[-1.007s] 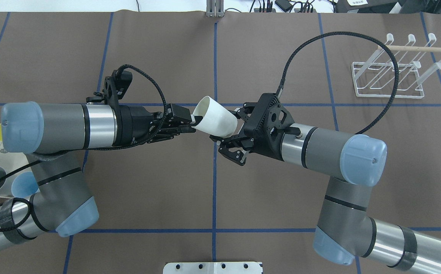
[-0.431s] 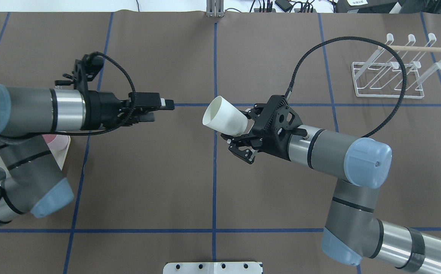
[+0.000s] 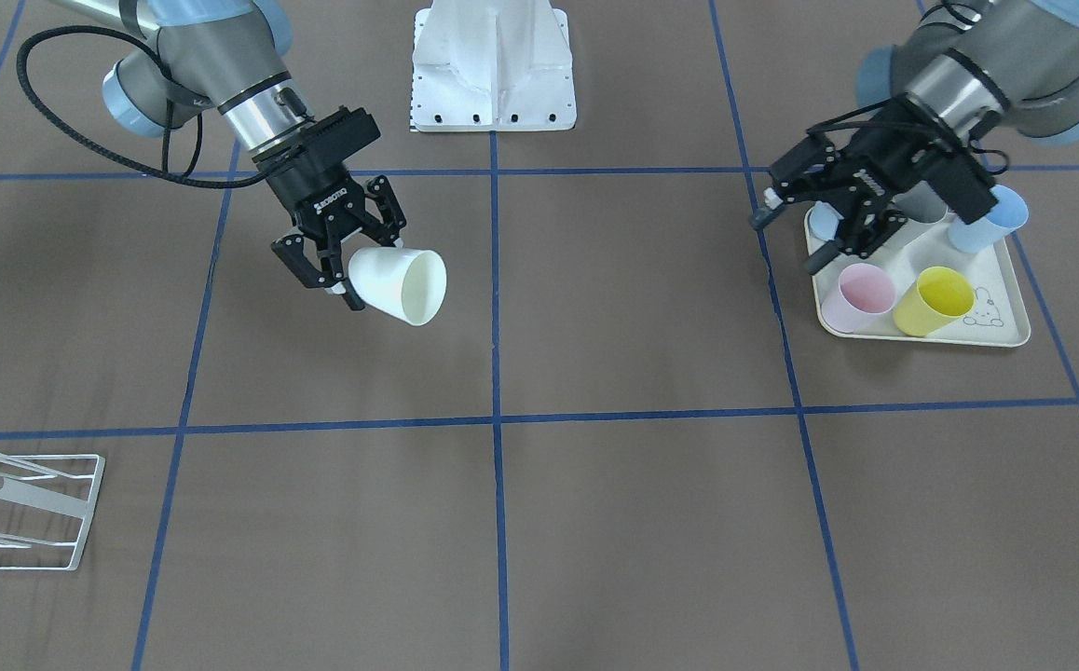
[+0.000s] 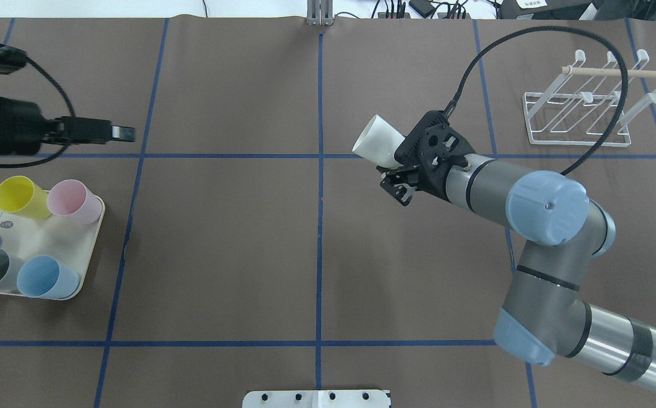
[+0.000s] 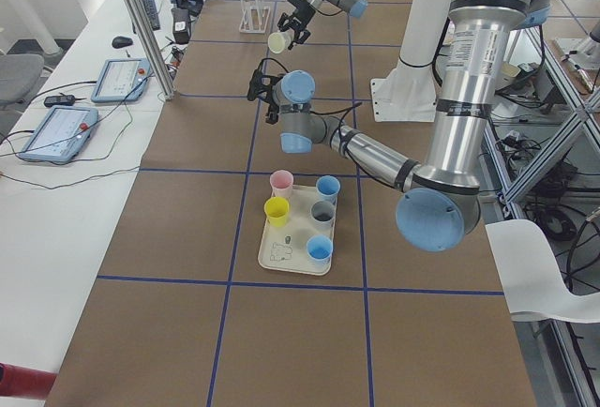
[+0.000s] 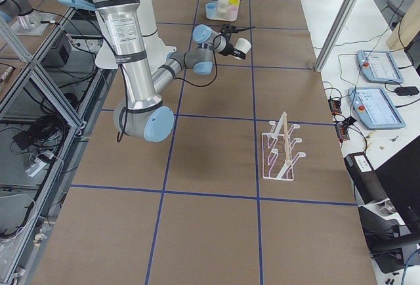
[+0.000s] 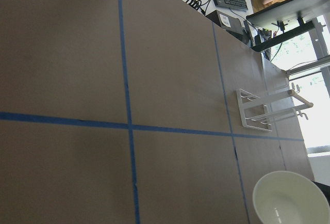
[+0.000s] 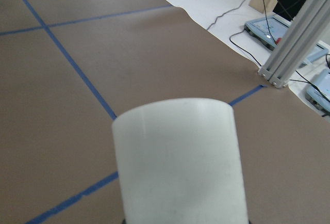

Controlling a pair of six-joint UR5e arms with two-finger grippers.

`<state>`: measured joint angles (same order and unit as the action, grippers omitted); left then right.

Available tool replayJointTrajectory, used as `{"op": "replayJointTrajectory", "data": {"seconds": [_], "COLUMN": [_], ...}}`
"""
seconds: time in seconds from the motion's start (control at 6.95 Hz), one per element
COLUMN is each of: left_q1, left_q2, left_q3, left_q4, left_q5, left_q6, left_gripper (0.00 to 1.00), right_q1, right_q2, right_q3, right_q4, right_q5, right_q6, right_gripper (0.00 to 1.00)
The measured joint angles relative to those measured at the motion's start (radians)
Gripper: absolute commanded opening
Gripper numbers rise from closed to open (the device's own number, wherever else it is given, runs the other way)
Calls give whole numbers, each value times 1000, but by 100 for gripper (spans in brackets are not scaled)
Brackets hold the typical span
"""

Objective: Transfer IKEA cup to right arm and place on rack

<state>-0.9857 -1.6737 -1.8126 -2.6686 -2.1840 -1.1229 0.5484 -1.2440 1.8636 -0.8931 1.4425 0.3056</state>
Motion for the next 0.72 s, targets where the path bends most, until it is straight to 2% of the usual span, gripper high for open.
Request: {"op": "replayJointTrajectory", "data": {"seconds": [0.29, 0.58, 0.72], "left_q1": [-191, -261, -268], "left_q2": [106, 159, 173], "left_q3": [6, 5, 3], "left_q4": [63, 84, 84], "left_q5": [-120, -158, -161], "left_q6": [322, 451, 468], "left_gripper": [100, 100, 100], "right_q1": [111, 250, 342], "right_q2": [4, 9, 14], "right_q3": [94, 212, 223], "right_q4": [-329, -671, -775], "right_q5": [2, 3, 6], "right_q6": [-123, -388, -574], "right_gripper": [0, 0, 0]}}
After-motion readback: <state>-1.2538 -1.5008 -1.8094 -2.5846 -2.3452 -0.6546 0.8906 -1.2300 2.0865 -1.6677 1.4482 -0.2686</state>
